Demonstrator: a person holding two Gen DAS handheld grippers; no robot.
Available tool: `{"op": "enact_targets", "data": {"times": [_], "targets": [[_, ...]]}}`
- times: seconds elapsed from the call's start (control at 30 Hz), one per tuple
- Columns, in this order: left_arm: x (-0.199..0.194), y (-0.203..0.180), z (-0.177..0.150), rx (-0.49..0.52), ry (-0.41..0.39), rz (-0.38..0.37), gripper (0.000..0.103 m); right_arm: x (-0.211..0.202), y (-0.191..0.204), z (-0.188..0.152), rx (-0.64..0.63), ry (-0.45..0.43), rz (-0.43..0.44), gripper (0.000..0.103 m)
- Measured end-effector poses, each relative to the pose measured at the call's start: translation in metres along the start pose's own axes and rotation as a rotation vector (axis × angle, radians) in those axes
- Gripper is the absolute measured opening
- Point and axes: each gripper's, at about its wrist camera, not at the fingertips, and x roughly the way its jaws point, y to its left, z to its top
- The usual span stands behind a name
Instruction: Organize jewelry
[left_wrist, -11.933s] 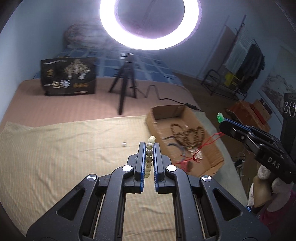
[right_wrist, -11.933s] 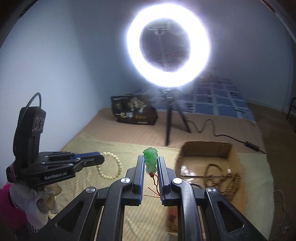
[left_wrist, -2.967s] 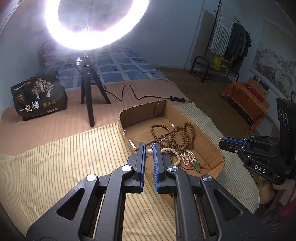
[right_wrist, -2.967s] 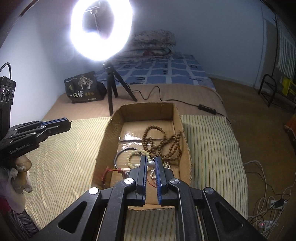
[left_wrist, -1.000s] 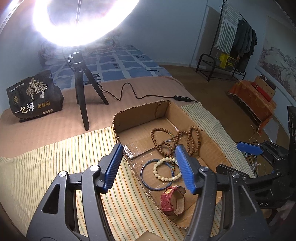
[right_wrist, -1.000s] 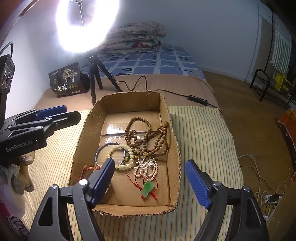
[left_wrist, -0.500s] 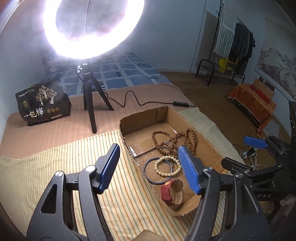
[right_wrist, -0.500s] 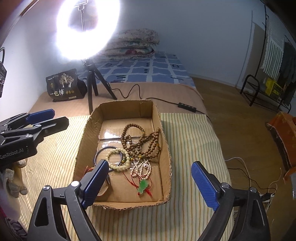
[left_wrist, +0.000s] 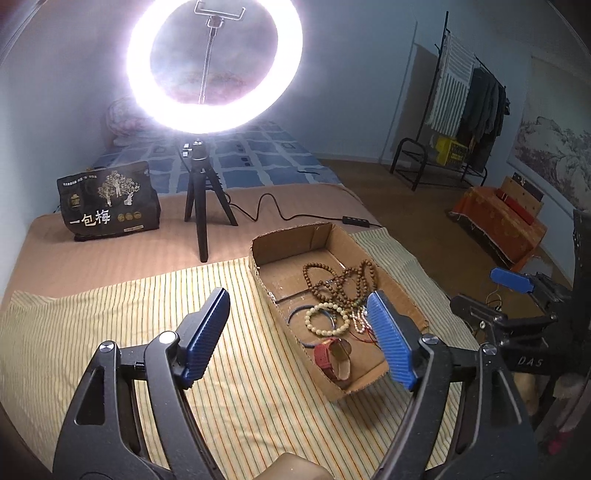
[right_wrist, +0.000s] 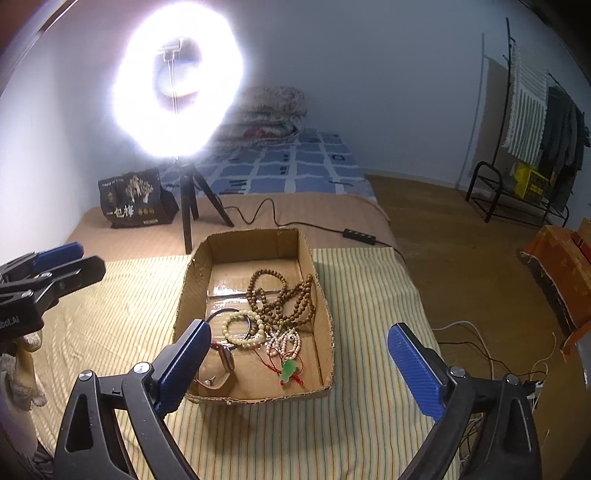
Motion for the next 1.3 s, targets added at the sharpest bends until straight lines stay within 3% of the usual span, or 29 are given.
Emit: {"op": "enact_targets", "data": {"times": [0.43,0.57,0.83,1.3], "targets": [[-0.042,-0.001,-0.017,0.042,-0.036,0.024,0.08,-0.033,0.006,-0.008,0.018,-0.071,-0.03,0.103],[-0.048,-0.003,-0.022,0.07,-0.048,0.046,0.092,-0.04,0.013,-0.01,0.008,-0.093,-0.03,0.103],[-0.055,-0.004,-0.03,0.079,-0.056,0.071,0.099,-0.048,0.017,-0.012,0.022,-0.125,-0.031,0.103],[-0.056,-0.01,-0.034,0.102,-0.049,0.099,0.1,-0.046,0.013,-0.014,0.033,-0.123,-0.055,0.103]]}}
